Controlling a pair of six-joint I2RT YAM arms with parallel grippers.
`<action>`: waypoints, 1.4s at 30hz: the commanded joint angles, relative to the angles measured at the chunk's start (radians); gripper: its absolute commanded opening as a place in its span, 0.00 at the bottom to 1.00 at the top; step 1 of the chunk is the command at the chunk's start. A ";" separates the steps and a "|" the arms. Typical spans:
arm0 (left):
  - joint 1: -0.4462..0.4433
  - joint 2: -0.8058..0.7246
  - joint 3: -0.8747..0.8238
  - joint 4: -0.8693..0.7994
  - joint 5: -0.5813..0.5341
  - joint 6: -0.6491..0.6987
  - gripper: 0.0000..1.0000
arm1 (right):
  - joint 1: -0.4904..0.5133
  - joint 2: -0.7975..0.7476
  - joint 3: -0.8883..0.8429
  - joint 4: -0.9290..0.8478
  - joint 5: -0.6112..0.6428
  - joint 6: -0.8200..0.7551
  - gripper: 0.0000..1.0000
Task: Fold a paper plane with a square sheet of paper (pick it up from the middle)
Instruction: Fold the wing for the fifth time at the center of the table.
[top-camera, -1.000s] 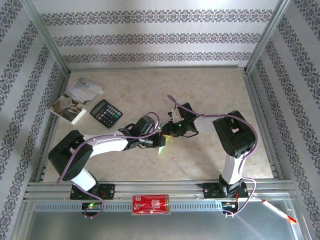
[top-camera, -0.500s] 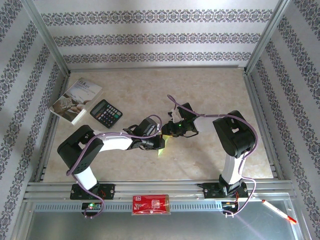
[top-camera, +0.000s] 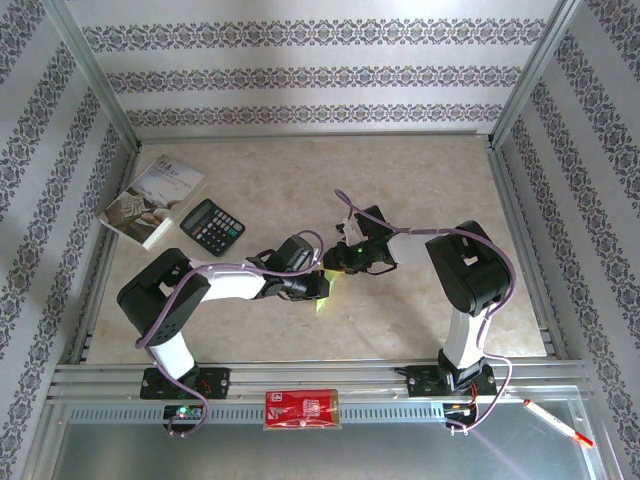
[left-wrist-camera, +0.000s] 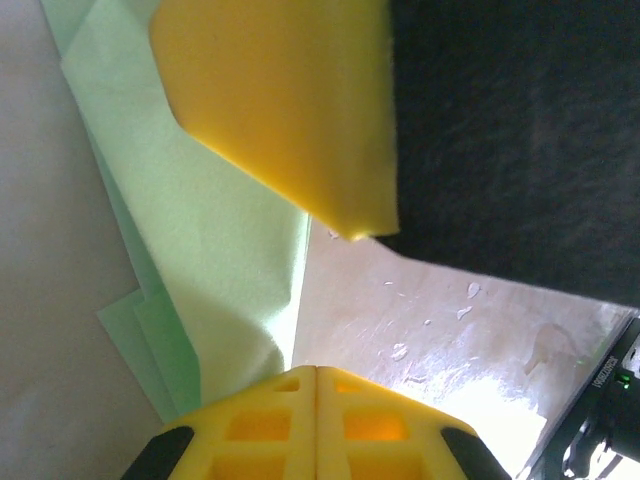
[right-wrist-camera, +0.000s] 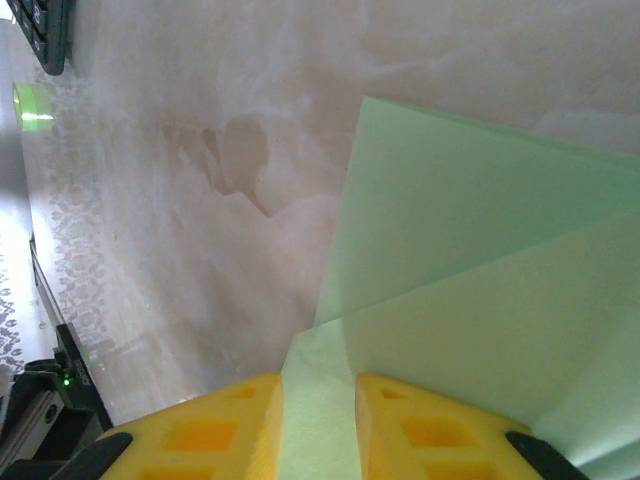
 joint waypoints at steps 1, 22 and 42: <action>0.010 0.032 -0.023 0.042 0.032 0.010 0.06 | 0.003 0.022 -0.016 -0.034 0.052 -0.026 0.27; -0.032 -0.009 -0.089 -0.012 0.094 -0.015 0.06 | 0.004 0.024 -0.019 -0.056 0.078 -0.024 0.26; -0.091 -0.036 -0.131 -0.048 0.141 -0.021 0.06 | 0.004 0.018 -0.020 -0.070 0.092 -0.028 0.25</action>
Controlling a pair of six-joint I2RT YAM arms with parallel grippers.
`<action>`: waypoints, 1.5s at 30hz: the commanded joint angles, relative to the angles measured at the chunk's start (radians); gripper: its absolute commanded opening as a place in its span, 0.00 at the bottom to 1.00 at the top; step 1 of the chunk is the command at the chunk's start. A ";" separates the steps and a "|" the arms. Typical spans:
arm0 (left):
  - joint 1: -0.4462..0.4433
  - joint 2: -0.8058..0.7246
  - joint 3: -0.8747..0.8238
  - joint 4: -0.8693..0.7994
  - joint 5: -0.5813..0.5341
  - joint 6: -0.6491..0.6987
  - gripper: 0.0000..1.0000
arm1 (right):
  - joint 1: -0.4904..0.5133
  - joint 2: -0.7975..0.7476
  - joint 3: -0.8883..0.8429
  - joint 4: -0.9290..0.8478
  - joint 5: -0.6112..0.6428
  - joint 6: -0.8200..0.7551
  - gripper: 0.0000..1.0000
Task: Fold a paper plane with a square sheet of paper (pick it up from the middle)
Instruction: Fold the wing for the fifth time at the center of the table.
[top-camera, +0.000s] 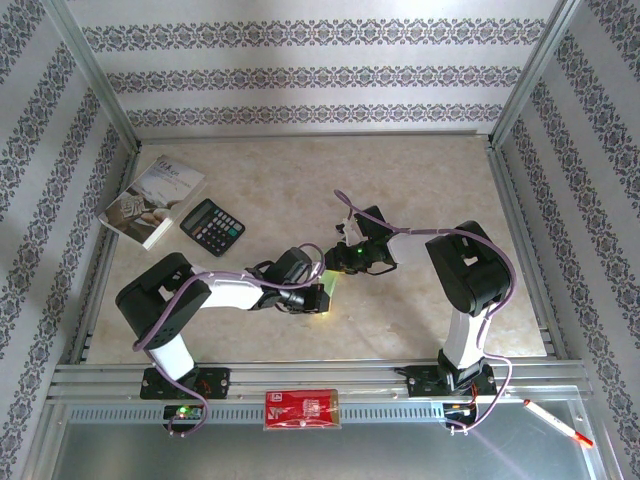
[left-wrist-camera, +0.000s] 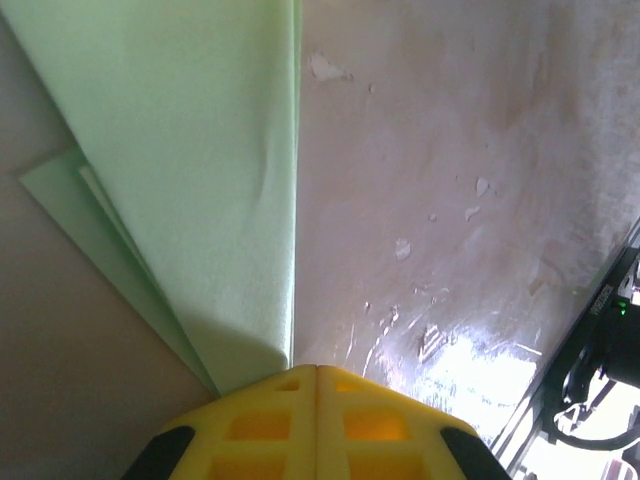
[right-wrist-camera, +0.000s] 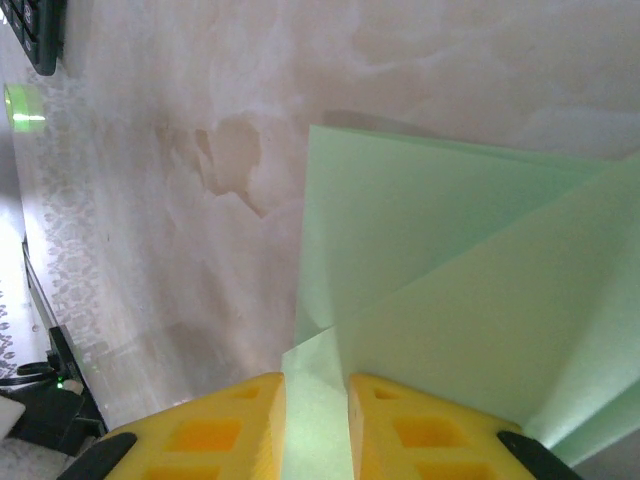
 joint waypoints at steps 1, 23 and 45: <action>-0.040 -0.012 -0.034 -0.121 0.068 -0.007 0.06 | 0.004 0.019 -0.019 -0.063 0.076 -0.024 0.25; -0.072 -0.004 -0.030 -0.170 0.097 0.000 0.06 | 0.005 0.017 -0.018 -0.068 0.080 -0.023 0.26; 0.053 -0.038 0.069 -0.027 0.047 -0.013 0.07 | 0.010 0.029 -0.014 -0.055 0.074 -0.020 0.26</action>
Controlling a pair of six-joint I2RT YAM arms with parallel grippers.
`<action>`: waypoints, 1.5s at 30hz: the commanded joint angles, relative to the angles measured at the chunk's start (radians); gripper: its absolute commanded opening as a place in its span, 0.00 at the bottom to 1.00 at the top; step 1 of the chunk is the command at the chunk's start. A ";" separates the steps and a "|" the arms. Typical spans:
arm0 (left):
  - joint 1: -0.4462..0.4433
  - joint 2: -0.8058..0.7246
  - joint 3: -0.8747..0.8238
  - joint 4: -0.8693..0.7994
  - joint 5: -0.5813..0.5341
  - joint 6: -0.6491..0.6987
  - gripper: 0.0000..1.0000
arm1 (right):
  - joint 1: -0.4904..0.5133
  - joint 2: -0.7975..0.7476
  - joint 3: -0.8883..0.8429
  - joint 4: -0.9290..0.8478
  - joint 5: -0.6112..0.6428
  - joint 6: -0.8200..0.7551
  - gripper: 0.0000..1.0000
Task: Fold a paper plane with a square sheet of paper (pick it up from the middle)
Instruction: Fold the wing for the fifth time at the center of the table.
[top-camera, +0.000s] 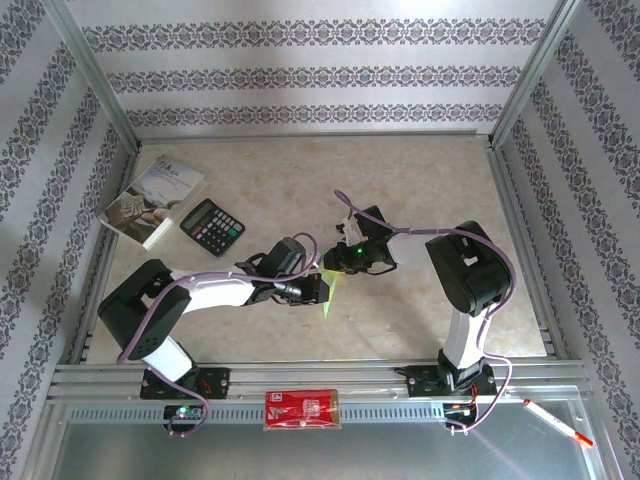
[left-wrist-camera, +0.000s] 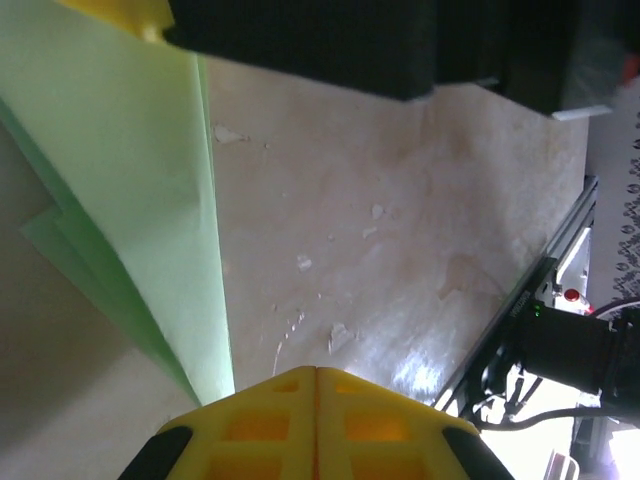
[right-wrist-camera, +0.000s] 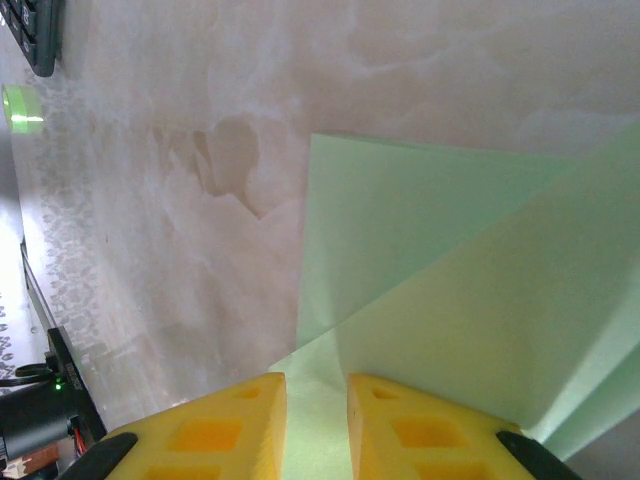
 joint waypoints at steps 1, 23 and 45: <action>0.007 0.057 0.034 0.023 0.018 0.003 0.07 | 0.009 0.028 -0.013 -0.056 0.071 -0.020 0.25; 0.014 0.152 -0.012 -0.073 -0.007 0.059 0.02 | -0.011 -0.103 0.021 -0.074 0.008 0.028 0.33; 0.033 0.159 -0.013 -0.088 0.020 0.091 0.00 | 0.080 -0.202 -0.189 0.083 0.061 0.211 0.15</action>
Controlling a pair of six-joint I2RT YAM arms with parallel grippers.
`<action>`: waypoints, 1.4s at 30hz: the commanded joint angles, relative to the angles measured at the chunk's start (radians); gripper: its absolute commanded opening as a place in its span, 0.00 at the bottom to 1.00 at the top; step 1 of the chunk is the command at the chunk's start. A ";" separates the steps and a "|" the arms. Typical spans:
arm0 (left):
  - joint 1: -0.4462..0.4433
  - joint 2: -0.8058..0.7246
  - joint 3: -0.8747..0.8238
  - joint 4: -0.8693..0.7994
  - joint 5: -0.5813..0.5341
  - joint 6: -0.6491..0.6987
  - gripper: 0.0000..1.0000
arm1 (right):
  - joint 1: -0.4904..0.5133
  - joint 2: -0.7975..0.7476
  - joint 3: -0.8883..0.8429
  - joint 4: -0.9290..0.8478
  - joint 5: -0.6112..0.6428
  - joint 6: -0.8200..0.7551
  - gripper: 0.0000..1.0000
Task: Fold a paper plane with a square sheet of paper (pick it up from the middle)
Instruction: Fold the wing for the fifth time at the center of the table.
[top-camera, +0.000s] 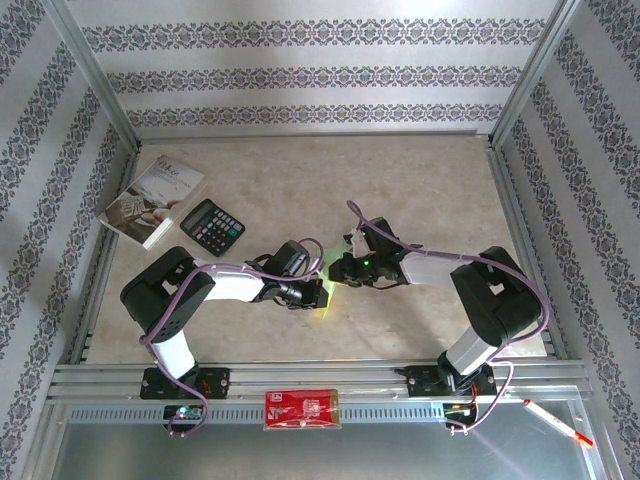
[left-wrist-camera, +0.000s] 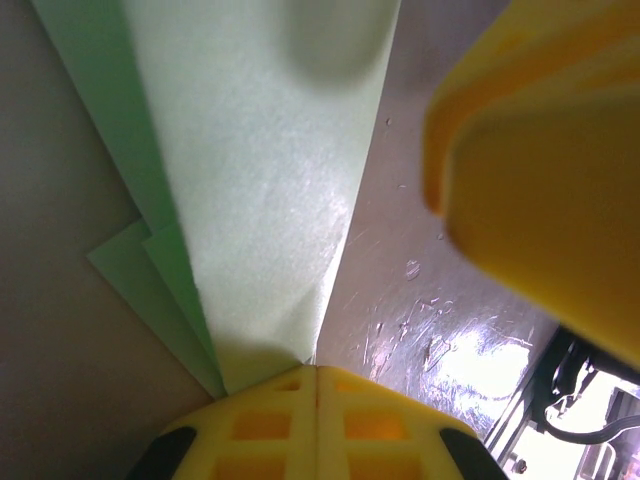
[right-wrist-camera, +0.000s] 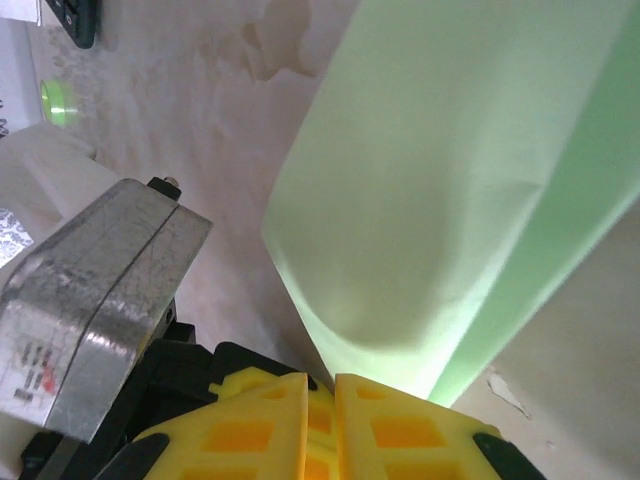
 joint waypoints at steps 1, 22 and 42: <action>0.011 0.033 -0.023 -0.090 -0.022 0.021 0.00 | 0.022 0.040 -0.007 0.051 0.021 0.034 0.15; 0.011 0.080 -0.007 -0.184 -0.009 0.080 0.00 | -0.072 0.183 0.044 0.031 0.002 -0.042 0.14; 0.012 0.091 -0.036 -0.210 0.001 0.112 0.00 | -0.208 0.271 0.174 -0.047 0.006 -0.122 0.13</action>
